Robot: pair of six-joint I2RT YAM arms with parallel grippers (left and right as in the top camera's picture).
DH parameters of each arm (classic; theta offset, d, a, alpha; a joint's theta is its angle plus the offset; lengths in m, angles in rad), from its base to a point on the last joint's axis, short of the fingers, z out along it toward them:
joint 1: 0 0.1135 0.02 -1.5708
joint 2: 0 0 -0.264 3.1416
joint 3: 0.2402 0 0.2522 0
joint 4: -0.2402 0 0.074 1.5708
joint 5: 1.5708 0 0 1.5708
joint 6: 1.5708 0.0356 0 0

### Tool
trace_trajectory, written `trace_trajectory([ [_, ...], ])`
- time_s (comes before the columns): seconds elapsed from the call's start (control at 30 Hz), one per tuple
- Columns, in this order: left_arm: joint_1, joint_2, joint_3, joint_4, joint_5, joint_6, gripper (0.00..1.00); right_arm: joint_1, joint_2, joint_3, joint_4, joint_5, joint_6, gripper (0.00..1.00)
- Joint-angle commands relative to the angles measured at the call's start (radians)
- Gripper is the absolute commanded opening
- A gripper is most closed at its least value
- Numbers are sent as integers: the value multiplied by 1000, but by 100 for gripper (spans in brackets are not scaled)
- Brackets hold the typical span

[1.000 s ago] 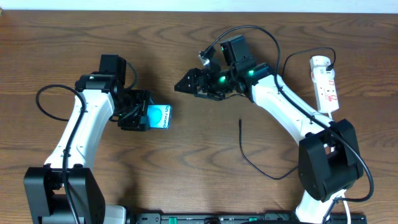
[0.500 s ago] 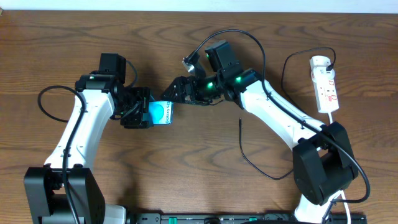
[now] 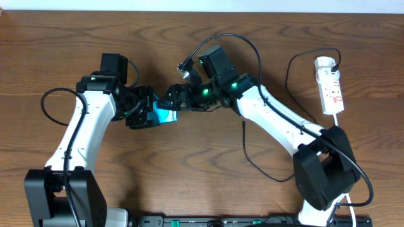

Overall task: Plug charger to phone and switch on socket
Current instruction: 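Close the right gripper on the phone's side edge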

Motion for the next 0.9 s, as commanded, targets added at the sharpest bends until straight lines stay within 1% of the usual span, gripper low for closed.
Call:
trace_trajectory([
  [0.0, 2, -2, 11, -2, 29, -40, 7, 23, -4, 19, 0, 24, 8, 93],
  [0.1, 2, -2, 11, 4, 72, -75, 7, 23, -4, 19, -3, 33, 8, 93],
  [0.2, 2, -2, 11, 28, 103, -81, 7, 23, -4, 19, -14, 56, 11, 91],
  [0.57, 2, -2, 11, 27, 109, -87, 7, 53, -4, 19, -28, 135, 11, 79],
  [0.63, 2, -2, 11, 27, 117, -87, 7, 58, -4, 19, -28, 148, 11, 75],
  [0.8, 2, -2, 11, 27, 121, -87, 7, 63, -4, 19, -28, 158, 11, 61],
  [0.87, 2, -2, 11, 27, 121, -87, 7, 63, -4, 19, -28, 158, 11, 59],
])
